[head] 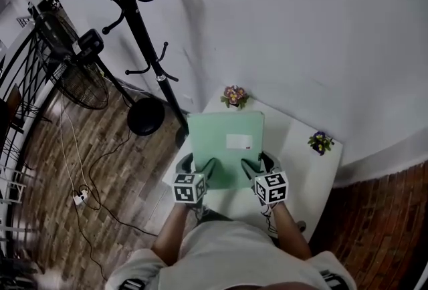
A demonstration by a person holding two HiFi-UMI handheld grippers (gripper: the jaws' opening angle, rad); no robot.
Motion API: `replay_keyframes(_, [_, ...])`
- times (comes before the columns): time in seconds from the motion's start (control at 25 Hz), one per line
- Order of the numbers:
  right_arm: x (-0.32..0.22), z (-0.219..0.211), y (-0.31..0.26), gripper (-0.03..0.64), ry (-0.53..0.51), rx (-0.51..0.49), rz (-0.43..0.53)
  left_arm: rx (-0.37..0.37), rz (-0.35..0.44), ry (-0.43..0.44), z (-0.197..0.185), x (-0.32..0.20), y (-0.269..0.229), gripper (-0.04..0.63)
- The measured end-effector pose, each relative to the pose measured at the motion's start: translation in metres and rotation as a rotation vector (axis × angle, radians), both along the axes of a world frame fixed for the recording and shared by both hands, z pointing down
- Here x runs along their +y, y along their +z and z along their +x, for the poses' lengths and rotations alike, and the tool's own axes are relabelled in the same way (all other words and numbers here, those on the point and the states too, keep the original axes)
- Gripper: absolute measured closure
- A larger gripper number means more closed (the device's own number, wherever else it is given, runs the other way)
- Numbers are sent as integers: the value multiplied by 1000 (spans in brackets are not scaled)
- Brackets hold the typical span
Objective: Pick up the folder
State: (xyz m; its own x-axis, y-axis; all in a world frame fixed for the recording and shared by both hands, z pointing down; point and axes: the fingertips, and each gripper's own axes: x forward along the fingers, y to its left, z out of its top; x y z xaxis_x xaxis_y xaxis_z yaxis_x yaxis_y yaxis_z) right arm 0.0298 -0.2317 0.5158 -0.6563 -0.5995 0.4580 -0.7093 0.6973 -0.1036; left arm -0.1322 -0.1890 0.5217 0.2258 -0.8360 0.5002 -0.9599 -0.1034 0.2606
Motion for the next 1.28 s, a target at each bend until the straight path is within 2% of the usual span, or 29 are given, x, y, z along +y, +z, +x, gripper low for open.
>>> replay_keyframes(0.6, [-12, 22, -63, 313, 80, -16, 173, -27, 159, 64, 18, -27, -59, 249])
replay_keyframes(0.84, [-7, 32, -80, 312, 110, -52, 215, -74, 219, 85, 27, -26, -80, 249])
replay_keyframes(1.28, [-1, 70, -104, 313, 209, -63, 283, -89, 273, 197, 63, -38, -104, 249])
